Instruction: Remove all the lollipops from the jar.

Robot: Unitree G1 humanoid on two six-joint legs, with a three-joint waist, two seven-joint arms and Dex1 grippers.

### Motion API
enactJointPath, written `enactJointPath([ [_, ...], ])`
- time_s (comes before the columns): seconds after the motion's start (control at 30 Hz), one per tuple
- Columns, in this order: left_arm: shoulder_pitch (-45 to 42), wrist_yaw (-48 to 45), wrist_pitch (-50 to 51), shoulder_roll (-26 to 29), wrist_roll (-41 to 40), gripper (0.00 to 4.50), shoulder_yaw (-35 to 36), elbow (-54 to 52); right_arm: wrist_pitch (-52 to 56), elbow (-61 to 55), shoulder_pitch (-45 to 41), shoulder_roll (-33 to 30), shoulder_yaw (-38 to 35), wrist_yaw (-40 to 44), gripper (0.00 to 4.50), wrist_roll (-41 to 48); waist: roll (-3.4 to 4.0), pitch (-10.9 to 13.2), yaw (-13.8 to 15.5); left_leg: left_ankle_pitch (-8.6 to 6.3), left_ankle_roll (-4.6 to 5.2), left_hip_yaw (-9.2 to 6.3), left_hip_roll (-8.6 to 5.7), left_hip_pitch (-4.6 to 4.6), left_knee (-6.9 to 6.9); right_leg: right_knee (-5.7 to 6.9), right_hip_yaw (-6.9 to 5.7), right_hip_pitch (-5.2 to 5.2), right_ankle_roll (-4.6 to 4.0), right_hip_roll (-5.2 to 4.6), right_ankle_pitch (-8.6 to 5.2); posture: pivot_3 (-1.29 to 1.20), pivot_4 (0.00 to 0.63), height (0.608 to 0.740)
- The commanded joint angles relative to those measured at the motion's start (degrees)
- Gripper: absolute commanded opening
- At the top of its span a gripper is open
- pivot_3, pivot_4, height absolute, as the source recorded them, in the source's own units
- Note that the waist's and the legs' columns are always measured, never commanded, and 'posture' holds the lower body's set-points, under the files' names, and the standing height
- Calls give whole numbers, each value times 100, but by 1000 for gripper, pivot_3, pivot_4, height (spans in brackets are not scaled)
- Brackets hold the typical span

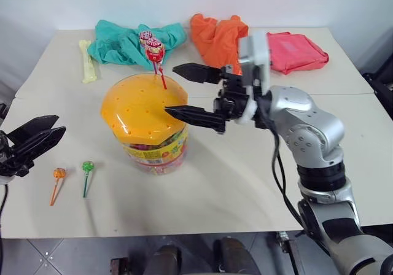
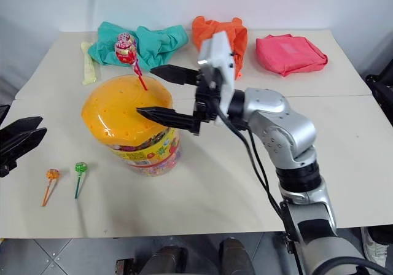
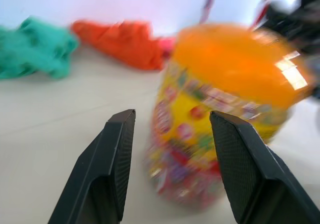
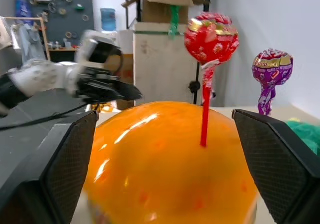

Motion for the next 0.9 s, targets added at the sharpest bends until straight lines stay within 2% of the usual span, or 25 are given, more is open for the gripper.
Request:
enactJointPath([
  [0.03, -86, 96, -52, 7, -414, 2525, 236, -332, 190, 163, -318, 205, 7, -334, 4500, -165, 1, 0, -13, 0, 0, 1, 0, 0, -1, -1, 0, 0, 0, 0, 0, 0, 150, 740],
  [0.13, -229, 251, -31, 34, -648, 2525, 228, -360, 246, 268, -489, 427, 76, -323, 4500, -207, 1, 0, -21, 1, -1, 1, 2, 0, 0, 1, 0, -3, 0, 2, 0, 0, 150, 740],
  [0.23, -281, 271, -50, 85, -713, 2564, 169, -384, 341, 337, -589, 648, -1, -343, 3908, -127, 1, 0, -59, 1, -1, 2, 1, 0, 0, 7, 0, -6, 0, 2, 0, 0, 150, 740],
  [0.6, -525, 178, -224, 76, -678, 2564, -61, -300, 72, 360, -522, 797, -378, 54, 169, 53, 1, 0, -164, 0, -1, -4, 2, 0, -3, 42, -4, -14, -1, 3, 0, 0, 150, 740],
  [0.63, -538, 119, -229, 93, -665, 2564, -108, -298, -35, 400, -527, 841, -507, 94, 46, 115, 1, 0, -164, 0, -1, -4, 2, 0, -4, 42, -4, -14, -1, 3, 0, 0, 150, 740],
  [0.77, -735, -28, -295, 131, -620, 2564, -334, -212, -361, 591, -591, 869, -1244, 211, 46, 555, 1, 0, -164, 0, -1, -4, 2, 0, -5, 43, -7, -14, -1, 3, 0, 0, 150, 740],
  [0.83, -804, -146, -333, 156, -589, 2564, -476, -263, -323, 623, -584, 551, -1633, 280, 46, 766, 1, 0, -157, 0, -1, -4, 0, 1, -1, 43, -8, -11, -1, 1, 1, 0, 150, 740],
  [0.9, -856, -256, -419, 169, -530, 2564, -605, -353, -195, 630, -454, -94, -1882, 469, 46, 728, 1, 0, -113, 0, -1, -6, -1, 1, -1, 41, -9, -8, -1, 0, 1, 0, 150, 740],
])
